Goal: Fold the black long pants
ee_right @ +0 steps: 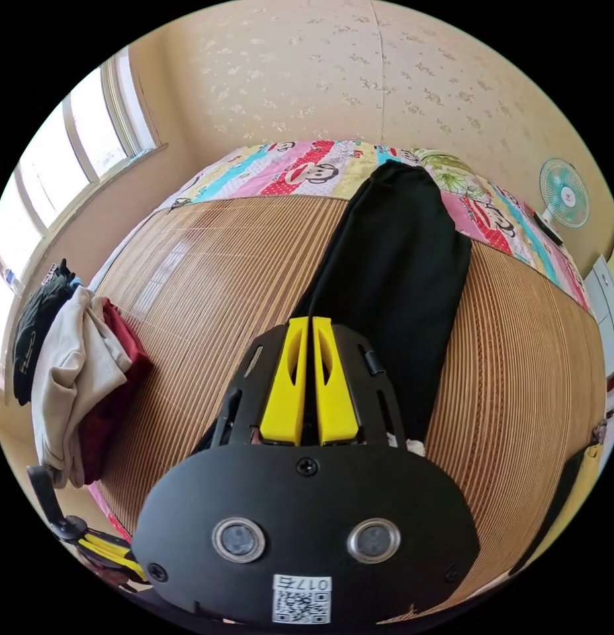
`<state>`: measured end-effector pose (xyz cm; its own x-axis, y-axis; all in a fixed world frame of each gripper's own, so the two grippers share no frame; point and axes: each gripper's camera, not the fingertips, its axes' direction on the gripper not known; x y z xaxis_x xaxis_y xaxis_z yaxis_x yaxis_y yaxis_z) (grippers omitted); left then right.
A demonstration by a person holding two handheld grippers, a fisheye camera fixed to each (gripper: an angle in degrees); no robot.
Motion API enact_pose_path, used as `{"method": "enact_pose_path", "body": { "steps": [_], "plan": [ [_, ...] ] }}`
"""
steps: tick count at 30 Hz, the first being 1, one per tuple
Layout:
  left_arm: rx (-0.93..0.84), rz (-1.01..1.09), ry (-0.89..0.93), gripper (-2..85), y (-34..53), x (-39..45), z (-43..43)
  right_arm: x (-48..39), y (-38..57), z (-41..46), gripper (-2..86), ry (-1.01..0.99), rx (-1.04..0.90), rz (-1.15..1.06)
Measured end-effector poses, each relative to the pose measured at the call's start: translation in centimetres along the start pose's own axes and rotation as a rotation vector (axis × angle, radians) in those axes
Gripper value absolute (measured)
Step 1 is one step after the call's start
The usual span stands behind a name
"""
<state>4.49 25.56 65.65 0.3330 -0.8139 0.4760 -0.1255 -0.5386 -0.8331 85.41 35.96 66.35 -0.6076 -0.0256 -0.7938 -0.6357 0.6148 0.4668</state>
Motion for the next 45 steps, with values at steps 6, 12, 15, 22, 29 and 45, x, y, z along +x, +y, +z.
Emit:
{"method": "enact_pose_path", "body": {
  "steps": [6,12,15,22,29,45],
  "plan": [
    [0.069,0.036,-0.224,0.6,0.8,7.2,-1.8,1.5,-0.9,-3.5,2.1,-0.123,0.067,0.076],
    [0.071,-0.057,-0.608,4.7,0.2,4.4,-0.5,1.0,0.6,1.9,4.0,-0.189,-0.077,0.095],
    [-0.001,-0.040,-0.680,8.5,-0.3,3.3,0.7,2.4,2.4,-2.4,6.2,-0.192,-0.015,0.076],
    [-0.103,0.011,-0.655,6.4,-0.7,2.6,2.8,9.1,11.2,-7.9,9.3,-0.057,-0.220,0.158],
    [-0.162,0.009,-0.579,3.9,0.5,3.8,4.3,9.5,19.1,-9.8,6.4,-0.163,-0.371,0.097],
    [-0.200,-0.110,-0.416,1.6,1.3,4.4,4.3,19.7,19.9,-13.9,1.8,-0.452,-0.420,0.202]
  ]
}}
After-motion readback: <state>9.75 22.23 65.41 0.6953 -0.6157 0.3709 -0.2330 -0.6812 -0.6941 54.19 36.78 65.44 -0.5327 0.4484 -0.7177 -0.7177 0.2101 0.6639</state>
